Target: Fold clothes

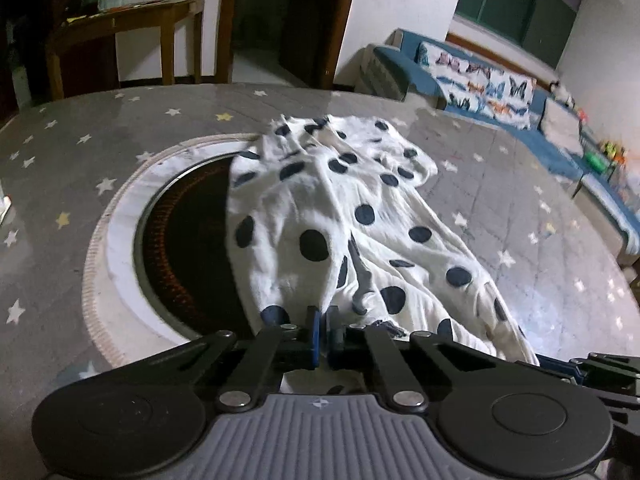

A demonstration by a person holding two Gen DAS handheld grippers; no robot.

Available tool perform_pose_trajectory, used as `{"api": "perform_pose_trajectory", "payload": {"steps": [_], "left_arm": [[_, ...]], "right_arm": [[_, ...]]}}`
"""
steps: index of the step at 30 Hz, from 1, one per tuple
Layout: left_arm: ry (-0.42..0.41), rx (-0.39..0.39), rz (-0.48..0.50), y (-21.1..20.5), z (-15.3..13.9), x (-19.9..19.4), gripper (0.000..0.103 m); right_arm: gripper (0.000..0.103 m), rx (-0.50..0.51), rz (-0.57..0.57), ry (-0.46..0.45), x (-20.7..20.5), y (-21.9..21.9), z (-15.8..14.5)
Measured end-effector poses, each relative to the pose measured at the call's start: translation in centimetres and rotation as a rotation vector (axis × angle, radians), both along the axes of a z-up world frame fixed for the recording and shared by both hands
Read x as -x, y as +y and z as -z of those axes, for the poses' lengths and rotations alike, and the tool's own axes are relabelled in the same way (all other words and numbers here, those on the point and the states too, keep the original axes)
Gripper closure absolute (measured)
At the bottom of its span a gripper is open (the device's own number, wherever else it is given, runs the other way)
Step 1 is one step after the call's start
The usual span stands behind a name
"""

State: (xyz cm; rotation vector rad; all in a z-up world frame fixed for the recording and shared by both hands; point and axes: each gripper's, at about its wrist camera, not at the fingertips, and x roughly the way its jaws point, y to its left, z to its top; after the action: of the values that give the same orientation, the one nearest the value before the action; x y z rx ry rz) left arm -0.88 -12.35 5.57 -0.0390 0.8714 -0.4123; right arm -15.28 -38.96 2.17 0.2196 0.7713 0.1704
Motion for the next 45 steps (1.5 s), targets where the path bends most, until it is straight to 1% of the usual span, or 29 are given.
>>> {"api": "perform_pose_trajectory", "payload": {"steps": [2, 5, 9, 12, 17, 21, 23, 24, 25, 27, 28, 29, 30, 32, 34, 37, 40, 42, 45], "left_arm": [[0.004, 0.028, -0.008, 1.4, -0.6, 0.3, 0.101], [0.009, 0.041, -0.016, 3.2, -1.1, 1.0, 0.101], [0.025, 0.047, -0.025, 5.6, -1.2, 2.2, 0.101], [0.054, 0.05, -0.022, 7.3, -1.0, 3.2, 0.101], [0.098, 0.025, 0.021, 8.8, -0.3, 5.5, 0.101], [0.146, -0.014, 0.08, 9.0, 0.8, 7.3, 0.101], [0.163, -0.028, 0.103, 9.1, 1.2, 7.9, 0.101], [0.162, -0.029, 0.106, 9.2, 1.2, 8.0, 0.1], [0.153, -0.028, 0.109, 9.3, 0.9, 7.9, 0.098], [0.133, -0.026, 0.112, 9.5, 0.3, 7.8, 0.097], [0.122, -0.024, 0.114, 9.5, 0.1, 7.7, 0.096], [0.108, -0.027, 0.115, 9.5, -0.1, 7.8, 0.093], [0.096, -0.03, 0.115, 9.5, -0.4, 7.8, 0.085], [0.07, -0.035, 0.112, 9.4, -1.0, 7.5, 0.075], [0.045, -0.036, 0.109, 9.1, -1.4, 7.0, 0.075], [0.016, -0.035, 0.101, 8.5, -2.1, 5.8, 0.075], [-0.012, -0.039, 0.081, 7.6, -2.5, 4.1, 0.074], [-0.023, -0.033, 0.077, 6.9, -2.8, 2.7, 0.072], [-0.037, -0.027, 0.072, 5.8, -3.0, 1.0, 0.071]], "right_arm": [[0.093, 0.01, -0.017, -0.012, 0.5, 0.1, -0.7], [0.094, 0.016, -0.044, -0.024, 1.4, 0.1, -1.6], [0.094, 0.023, -0.077, -0.02, 2.7, -0.1, -2.4], [0.094, 0.023, -0.112, 0.005, 4.1, -0.2, -2.8], [0.094, 0.045, -0.186, 0.063, 6.7, 0.0, -3.0], [0.094, 0.067, -0.25, 0.119, 8.4, 0.4, -2.8], [0.092, 0.073, -0.262, 0.138, 8.8, 0.4, -2.8], [0.09, 0.075, -0.262, 0.145, 8.9, 0.4, -2.8], [0.087, 0.079, -0.261, 0.144, 8.9, 0.3, -3.0], [0.086, 0.086, -0.26, 0.132, 8.9, -0.1, -3.6], [0.085, 0.092, -0.258, 0.122, 8.7, -0.2, -3.9], [0.084, 0.099, -0.256, 0.112, 8.6, -0.4, -4.3], [0.083, 0.106, -0.255, 0.102, 8.4, -0.5, -4.6], [0.081, 0.118, -0.246, 0.077, 7.4, -0.8, -5.4], [0.08, 0.134, -0.235, 0.061, 6.4, -1.0, -5.8], [0.08, 0.162, -0.218, 0.035, 3.4, -1.3, -6.2], [0.08, 0.166, -0.206, 0.017, 0.3, -1.4, -6.7], [0.08, 0.17, -0.202, 0.006, -1.3, -1.5, -6.9], [0.08, 0.176, -0.201, -0.017, -4.3, -1.2, -7.4]]}}
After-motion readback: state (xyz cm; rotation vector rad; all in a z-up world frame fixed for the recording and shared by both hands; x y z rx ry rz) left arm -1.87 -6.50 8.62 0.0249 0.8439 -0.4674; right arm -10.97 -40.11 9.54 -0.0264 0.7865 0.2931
